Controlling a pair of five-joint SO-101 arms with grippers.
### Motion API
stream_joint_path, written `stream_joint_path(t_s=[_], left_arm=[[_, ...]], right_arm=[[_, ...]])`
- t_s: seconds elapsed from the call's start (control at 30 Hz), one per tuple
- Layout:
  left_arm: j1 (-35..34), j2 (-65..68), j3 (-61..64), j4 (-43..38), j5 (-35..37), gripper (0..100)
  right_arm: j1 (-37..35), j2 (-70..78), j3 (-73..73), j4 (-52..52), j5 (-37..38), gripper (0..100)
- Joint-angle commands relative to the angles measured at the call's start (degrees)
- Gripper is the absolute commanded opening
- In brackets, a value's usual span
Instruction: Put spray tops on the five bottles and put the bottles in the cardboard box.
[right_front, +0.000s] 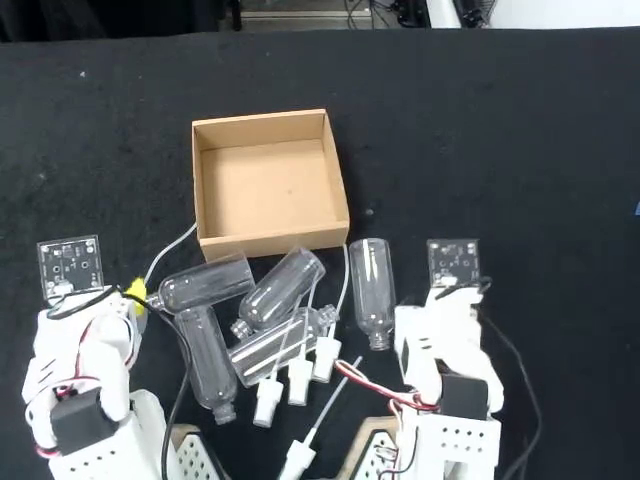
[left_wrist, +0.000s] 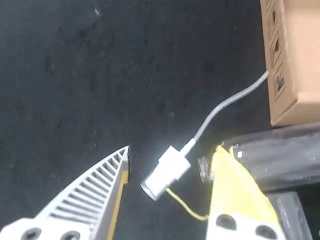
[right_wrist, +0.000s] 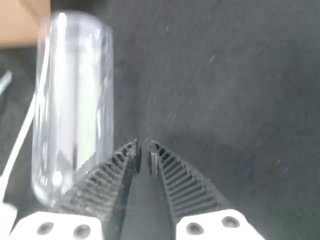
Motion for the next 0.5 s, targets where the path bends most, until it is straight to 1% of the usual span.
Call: stream_joint_path(t_s=[0.0, 0.07, 0.13, 0.23, 0.33, 0.4, 0.47], left_arm=[[-0.3, 0.7, -8.9, -0.1, -0.3, 25], [-0.3, 0.8, -11.8, 0.1, -0.3, 25], [-0.3, 0.9, -13.6, 0.1, -0.4, 25], [-0.2, 4.1, -14.8, 0.1, -0.5, 25], [0.1, 12.2, -15.0, 0.1, -0.5, 25], [2.3, 18.8, -15.1, 0.4, -0.6, 25], [5.8, 24.5, -15.9, 2.3, -0.4, 26]], right_arm=[[3.3, -5.8, -0.8, -7.9, 6.2, 1.2], [5.4, -5.8, -1.4, -11.0, 11.2, 1.2], [6.4, -5.8, -2.9, -12.5, 13.0, 1.2], [6.2, -5.8, -6.6, -12.3, 12.9, 1.2], [6.2, -5.8, -10.2, -12.0, 12.6, 1.3], [4.5, -5.8, -12.4, -10.3, 11.5, 2.7], [2.2, -5.8, -14.2, -7.6, 10.5, 7.5]])
